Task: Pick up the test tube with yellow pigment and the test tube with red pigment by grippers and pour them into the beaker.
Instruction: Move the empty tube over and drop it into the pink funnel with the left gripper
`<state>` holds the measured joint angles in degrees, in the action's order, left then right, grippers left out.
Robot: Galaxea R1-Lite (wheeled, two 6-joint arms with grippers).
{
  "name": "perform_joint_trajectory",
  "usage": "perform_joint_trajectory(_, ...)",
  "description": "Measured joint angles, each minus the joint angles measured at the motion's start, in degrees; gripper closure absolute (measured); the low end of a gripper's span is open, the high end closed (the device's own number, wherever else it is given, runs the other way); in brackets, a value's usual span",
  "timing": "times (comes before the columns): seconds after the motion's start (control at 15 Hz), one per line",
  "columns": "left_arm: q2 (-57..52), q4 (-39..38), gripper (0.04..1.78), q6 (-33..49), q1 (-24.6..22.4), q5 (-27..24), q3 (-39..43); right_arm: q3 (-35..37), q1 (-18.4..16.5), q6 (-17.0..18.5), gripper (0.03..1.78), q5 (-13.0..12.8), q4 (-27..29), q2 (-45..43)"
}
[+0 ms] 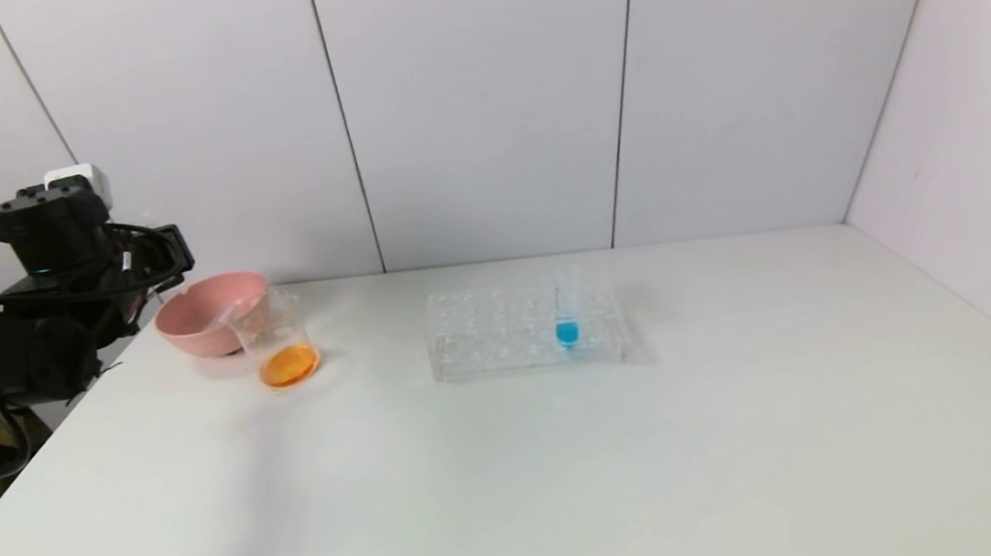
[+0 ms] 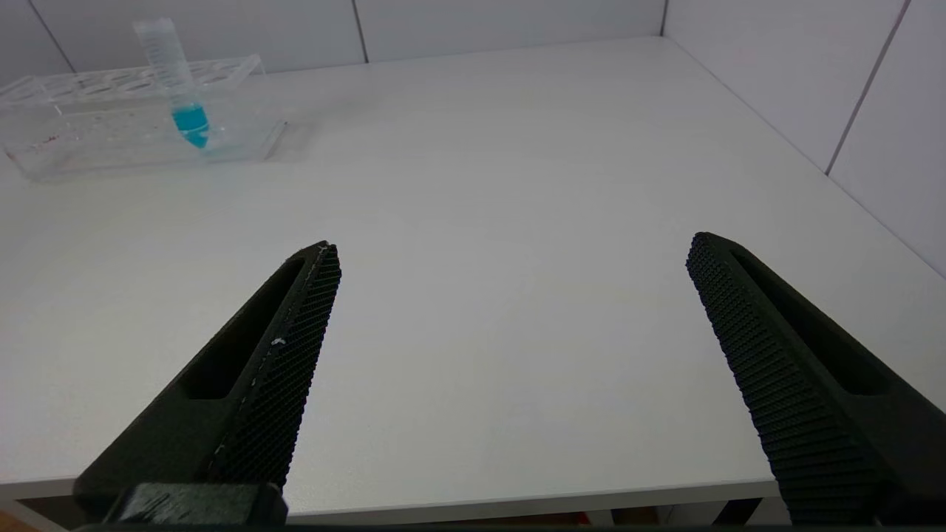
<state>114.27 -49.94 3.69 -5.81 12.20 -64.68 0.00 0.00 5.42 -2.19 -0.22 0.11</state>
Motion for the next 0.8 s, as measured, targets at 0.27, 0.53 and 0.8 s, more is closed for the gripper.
perform_joint_trajectory(0.27, 9.1, 1.2, 1.4, 0.1, 0.1, 1.9, -10.0, 0.0, 0.0, 0.0, 0.1, 0.0, 0.0, 0.0)
perform_joint_trajectory(0.53, 15.0, 3.8, 1.4, 0.0, 0.7, 2.6, -15.7, 0.0, 0.0, 0.0, 0.1, 0.0, 0.0, 0.0)
perform_joint_trajectory(0.8, 16.4, 3.8, 1.27, 0.1, 0.8, 2.8, -16.0, 0.0, 0.0, 0.0, 0.1, 0.0, 0.0, 0.0)
